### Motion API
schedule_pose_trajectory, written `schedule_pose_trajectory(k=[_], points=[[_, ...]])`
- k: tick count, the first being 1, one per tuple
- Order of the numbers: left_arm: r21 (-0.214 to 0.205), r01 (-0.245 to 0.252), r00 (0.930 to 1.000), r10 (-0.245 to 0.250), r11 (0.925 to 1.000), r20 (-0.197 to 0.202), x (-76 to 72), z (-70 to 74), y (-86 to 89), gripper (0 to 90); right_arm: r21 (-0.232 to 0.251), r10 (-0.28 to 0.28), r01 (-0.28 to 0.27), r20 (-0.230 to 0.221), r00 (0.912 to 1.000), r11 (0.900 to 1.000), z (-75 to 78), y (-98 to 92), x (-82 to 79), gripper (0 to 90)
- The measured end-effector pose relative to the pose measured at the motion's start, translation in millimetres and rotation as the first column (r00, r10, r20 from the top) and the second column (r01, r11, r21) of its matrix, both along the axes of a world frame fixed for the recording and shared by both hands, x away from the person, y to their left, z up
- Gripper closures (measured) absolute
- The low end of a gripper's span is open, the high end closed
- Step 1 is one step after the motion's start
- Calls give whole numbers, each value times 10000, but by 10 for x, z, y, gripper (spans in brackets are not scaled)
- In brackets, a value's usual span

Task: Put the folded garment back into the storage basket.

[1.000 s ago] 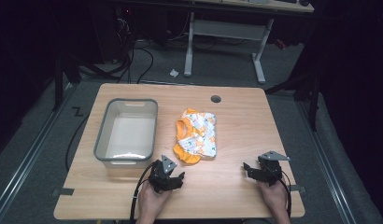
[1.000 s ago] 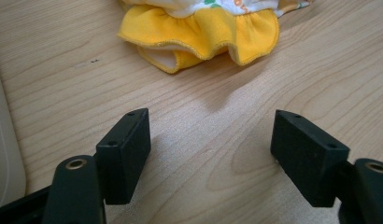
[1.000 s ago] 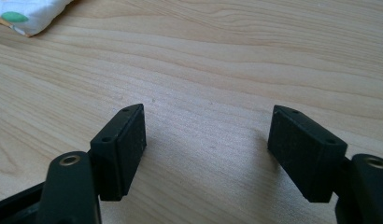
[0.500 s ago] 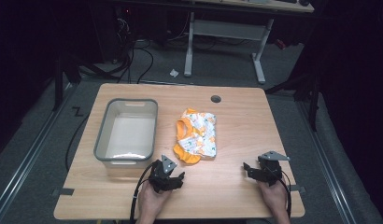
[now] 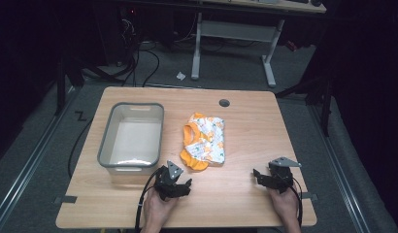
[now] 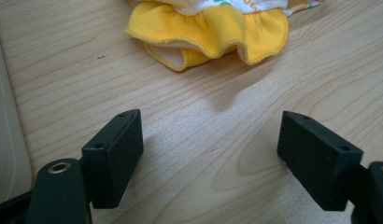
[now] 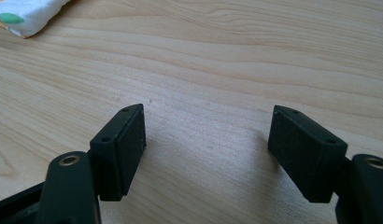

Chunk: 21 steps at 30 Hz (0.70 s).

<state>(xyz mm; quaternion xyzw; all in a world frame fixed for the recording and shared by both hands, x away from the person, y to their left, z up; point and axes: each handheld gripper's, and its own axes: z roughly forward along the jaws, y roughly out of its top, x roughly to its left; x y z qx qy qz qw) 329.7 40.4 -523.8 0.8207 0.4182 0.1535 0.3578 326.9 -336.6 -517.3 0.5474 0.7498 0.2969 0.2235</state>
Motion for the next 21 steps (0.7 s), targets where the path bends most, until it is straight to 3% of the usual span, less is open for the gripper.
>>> schedule_pose_trajectory(k=[11, 21], points=[[7, -124, 9999, 124, 9999, 7, -3, 0, -13, 224, -14, 163, -163, 2, 9999, 9999, 0, 3, -2, 282], [-24, 53, 9999, -53, 10000, -99, -24, 12, -76, 219, -13, 157, -157, -2, 9999, 9999, 1, 4, -2, 281]])
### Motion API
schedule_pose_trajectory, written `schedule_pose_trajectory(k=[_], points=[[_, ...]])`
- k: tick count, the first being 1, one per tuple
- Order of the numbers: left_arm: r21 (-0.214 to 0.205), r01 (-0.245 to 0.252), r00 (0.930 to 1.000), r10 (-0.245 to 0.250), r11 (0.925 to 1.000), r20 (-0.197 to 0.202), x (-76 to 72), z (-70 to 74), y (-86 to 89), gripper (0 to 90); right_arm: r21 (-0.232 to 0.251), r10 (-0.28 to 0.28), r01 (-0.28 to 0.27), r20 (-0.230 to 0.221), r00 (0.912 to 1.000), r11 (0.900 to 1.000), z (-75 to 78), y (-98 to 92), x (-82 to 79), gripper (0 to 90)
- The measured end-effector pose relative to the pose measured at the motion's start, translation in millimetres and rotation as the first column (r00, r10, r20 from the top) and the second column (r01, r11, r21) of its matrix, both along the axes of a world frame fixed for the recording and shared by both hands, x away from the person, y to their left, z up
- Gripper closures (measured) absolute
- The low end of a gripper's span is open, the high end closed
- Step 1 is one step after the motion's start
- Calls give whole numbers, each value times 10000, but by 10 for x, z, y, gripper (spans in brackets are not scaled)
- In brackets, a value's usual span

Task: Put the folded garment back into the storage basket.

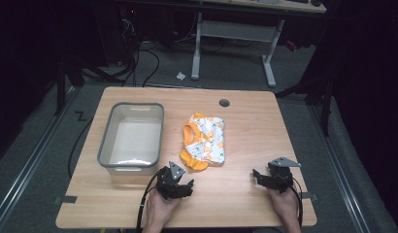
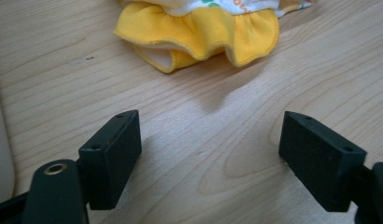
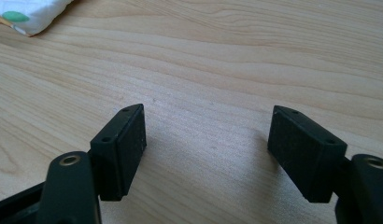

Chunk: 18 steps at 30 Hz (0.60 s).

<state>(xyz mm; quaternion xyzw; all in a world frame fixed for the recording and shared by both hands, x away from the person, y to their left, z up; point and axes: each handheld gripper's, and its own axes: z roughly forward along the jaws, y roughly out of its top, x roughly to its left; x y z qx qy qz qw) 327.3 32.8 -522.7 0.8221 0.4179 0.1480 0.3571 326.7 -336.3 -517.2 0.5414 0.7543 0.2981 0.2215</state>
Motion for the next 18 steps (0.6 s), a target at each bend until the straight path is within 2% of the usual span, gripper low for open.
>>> schedule_pose_trajectory(k=[6, 16, 18], points=[[-64, 160, 9999, -160, 9999, -17, -8, 68, -26, 230, -9, 13, -13, 8, 10000, 10000, 0, -1, 0, 281], [-598, 259, 9997, -262, 9979, -36, 33, 207, -70, 258, -10, 21, -21, 9, 10000, 10000, 0, -1, -1, 281], [-565, 326, 9994, -330, 9979, -67, 52, 236, -97, 258, -8, 23, -23, 8, 10000, 10000, -1, -1, -1, 281]])
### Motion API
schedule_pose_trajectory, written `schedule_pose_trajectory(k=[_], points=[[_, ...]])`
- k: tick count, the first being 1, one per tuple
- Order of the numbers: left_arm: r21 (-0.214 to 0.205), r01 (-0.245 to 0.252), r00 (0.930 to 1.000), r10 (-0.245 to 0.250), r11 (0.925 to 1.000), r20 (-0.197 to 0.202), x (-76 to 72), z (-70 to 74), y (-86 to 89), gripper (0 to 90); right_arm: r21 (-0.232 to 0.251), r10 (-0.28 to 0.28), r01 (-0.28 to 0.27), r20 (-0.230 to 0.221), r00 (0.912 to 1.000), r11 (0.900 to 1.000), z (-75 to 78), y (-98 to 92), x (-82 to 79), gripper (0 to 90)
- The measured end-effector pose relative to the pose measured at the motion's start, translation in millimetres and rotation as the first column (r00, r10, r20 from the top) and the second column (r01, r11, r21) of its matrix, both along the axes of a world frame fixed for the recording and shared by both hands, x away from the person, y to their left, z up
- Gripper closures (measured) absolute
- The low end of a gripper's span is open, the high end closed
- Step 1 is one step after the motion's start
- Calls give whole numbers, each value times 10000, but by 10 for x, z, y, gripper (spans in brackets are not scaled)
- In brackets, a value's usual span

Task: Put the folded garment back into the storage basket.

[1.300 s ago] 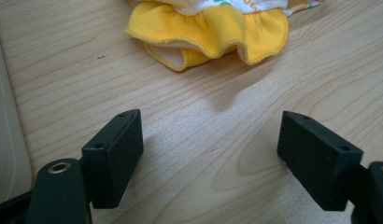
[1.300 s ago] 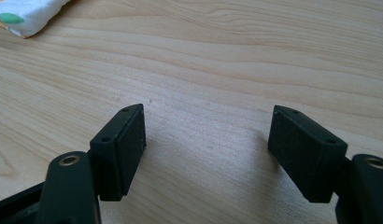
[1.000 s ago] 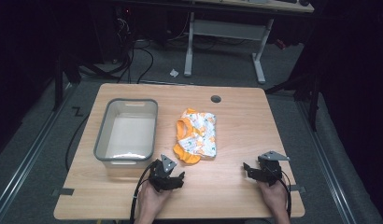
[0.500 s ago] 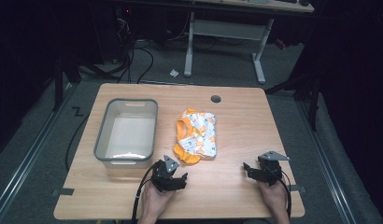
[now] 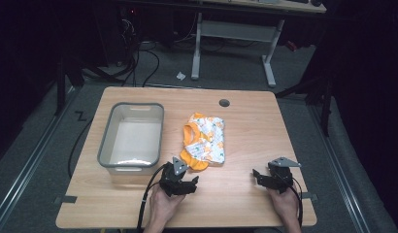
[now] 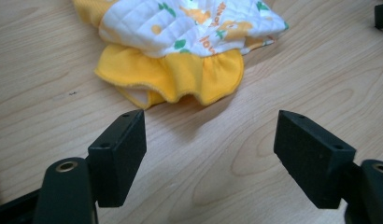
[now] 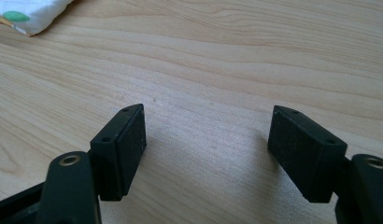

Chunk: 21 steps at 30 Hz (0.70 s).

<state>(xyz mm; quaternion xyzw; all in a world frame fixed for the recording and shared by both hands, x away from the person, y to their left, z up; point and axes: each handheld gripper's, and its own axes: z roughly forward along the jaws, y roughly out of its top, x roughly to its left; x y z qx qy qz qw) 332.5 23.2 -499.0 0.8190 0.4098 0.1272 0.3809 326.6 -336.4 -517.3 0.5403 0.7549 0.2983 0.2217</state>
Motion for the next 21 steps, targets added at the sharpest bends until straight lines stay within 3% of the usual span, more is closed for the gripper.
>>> schedule_pose_trajectory(k=[12, 21], points=[[-120, 87, 9998, -85, 9999, 164, 115, 141, -103, 245, 8, 18, -18, -2, 10000, 10000, 0, 0, 0, 281], [-134, -189, 9995, 192, 9997, 252, 341, 277, -177, 227, 12, 19, -19, -5, 10000, 10000, 0, 0, 0, 280]])
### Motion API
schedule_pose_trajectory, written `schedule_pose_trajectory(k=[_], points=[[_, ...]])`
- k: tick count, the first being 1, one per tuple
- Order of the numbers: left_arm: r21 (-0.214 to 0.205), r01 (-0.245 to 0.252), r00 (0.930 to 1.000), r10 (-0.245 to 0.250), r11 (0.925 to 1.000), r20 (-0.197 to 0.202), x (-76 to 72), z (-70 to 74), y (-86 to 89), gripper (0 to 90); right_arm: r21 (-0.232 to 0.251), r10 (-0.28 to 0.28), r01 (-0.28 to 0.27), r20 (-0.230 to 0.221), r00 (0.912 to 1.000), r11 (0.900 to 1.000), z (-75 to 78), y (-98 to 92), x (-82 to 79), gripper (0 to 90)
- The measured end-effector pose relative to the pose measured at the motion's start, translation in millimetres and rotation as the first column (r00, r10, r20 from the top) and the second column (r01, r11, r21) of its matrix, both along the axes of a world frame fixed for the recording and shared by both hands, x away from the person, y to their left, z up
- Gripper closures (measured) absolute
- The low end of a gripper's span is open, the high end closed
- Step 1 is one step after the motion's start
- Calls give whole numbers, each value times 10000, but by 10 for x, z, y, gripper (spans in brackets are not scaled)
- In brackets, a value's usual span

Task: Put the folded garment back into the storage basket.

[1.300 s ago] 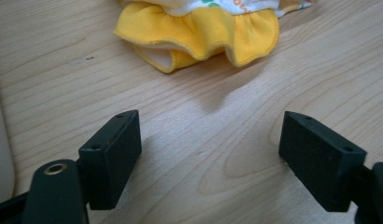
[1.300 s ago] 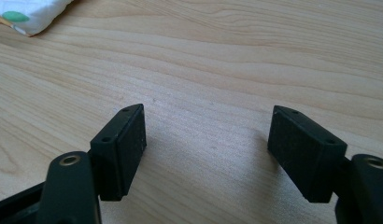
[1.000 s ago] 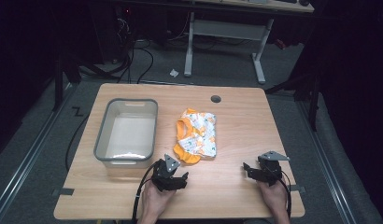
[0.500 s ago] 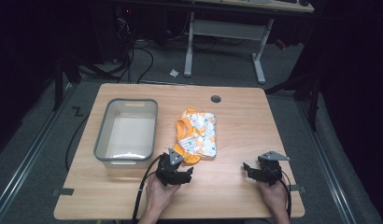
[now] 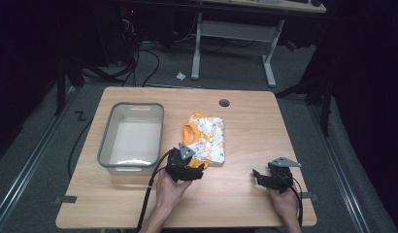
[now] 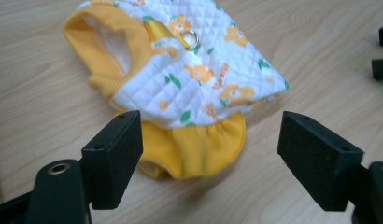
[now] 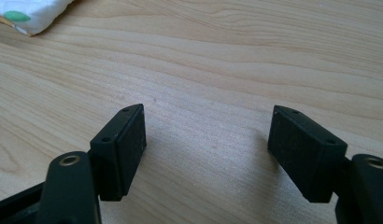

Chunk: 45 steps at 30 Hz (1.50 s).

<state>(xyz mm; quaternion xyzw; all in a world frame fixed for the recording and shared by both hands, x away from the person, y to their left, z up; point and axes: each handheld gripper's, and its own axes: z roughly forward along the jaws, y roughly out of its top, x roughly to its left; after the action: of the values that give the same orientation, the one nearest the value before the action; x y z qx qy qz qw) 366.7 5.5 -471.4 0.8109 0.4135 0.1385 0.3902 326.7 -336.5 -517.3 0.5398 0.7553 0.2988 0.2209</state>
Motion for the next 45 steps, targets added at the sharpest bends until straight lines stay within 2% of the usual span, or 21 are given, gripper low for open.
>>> schedule_pose_trajectory(k=[4, 8, 14, 20, 21, 23, 27, 29, 31, 35, 39, 45], points=[[18, -111, 9999, 111, 9999, -67, 110, 18, -59, 218, 0, 1, -1, 1, 10000, 10000, 0, 0, 0, 280], [229, -142, 9998, 145, 9996, -140, 202, 17, -129, 211, -2, 4, -4, 2, 10000, 10000, 0, 1, -1, 280], [593, -478, 9984, 496, 9971, -284, 370, 9, -202, 196, -10, 28, -28, 5, 10000, 10000, 0, 1, -2, 280], [443, -976, 9942, 994, 9942, -409, 567, 13, -217, 195, -1, 19, -19, -4, 10000, 10000, 0, 2, -2, 279], [309, -1004, 9936, 1018, 9945, -490, 596, 8, -211, 197, 3, 16, -16, -9, 10000, 10000, 1, 2, -2, 279], [345, -1020, 9928, 1039, 9942, -599, 647, -6, -222, 191, 5, 18, -18, -10, 10000, 10000, 1, 1, -2, 279], [383, -1034, 9933, 1052, 9939, -488, 716, 3, -262, 183, -5, 24, -24, -5, 10000, 10000, 1, 2, -3, 280], [291, -1107, 9923, 1121, 9934, -521, 754, 11, -270, 185, 2, 25, -25, -7, 10000, 10000, 1, 2, -2, 279], [396, -1163, 9913, 1184, 9924, -576, 805, 13, -291, 183, -7, 23, -23, -5, 10000, 10000, 1, 2, -3, 279], [483, -1368, 9879, 1399, 9894, -666, 915, 8, -320, 179, -5, 26, -26, -4, 10000, 10000, 0, 1, -3, 279], [518, -1684, 9809, 1725, 9844, -894, 1017, -65, -323, 177, -10, 34, -34, -2, 10000, 10000, 1, 2, -3, 280], [1064, -1983, 9678, 2118, 9743, -1357, 1120, -257, -328, 177, -8, 46, -46, -3, 10000, 10000, 0, 2, -3, 279]])
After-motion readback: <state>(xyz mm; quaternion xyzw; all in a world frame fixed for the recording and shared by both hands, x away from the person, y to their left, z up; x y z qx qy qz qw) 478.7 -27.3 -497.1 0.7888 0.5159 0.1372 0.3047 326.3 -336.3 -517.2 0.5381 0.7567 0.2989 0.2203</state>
